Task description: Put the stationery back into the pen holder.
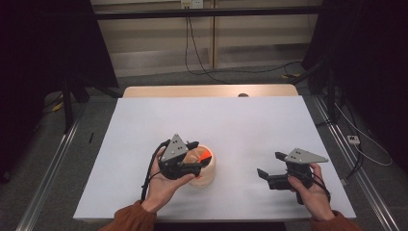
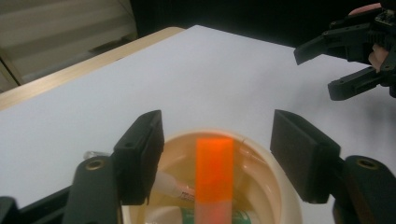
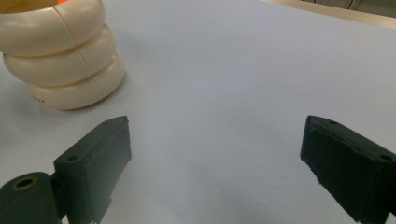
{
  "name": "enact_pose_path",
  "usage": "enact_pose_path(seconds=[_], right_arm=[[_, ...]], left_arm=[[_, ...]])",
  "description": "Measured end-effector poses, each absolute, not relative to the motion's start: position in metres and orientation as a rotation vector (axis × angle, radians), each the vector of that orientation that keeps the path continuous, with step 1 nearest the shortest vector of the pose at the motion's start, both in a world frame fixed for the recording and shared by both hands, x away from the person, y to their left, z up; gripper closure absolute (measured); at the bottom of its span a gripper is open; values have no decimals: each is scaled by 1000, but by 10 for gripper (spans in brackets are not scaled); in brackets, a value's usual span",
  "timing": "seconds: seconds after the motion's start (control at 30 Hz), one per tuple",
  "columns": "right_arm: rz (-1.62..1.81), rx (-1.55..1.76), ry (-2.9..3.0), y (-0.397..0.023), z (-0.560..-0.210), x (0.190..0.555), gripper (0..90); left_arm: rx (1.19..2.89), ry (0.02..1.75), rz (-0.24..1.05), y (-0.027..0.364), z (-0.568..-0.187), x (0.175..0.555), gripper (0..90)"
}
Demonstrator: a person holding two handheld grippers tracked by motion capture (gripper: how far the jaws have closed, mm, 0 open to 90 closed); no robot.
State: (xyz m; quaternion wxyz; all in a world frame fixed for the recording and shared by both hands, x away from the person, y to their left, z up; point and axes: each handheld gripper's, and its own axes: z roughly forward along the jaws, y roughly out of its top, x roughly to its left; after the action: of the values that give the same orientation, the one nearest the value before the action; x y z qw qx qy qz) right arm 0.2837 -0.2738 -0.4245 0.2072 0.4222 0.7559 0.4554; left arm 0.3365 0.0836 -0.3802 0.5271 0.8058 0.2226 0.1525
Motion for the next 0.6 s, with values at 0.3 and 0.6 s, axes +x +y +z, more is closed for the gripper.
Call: enact_pose_path(seconds=[0.3,0.6], right_arm=[[1271,1174,2082,-276,-425,281,88],[1282,1168,2069,-276,-426,281,87]], left_arm=[[1910,551,386,92,-371,337,134],[1908,568,357,113,-369,338,53]])
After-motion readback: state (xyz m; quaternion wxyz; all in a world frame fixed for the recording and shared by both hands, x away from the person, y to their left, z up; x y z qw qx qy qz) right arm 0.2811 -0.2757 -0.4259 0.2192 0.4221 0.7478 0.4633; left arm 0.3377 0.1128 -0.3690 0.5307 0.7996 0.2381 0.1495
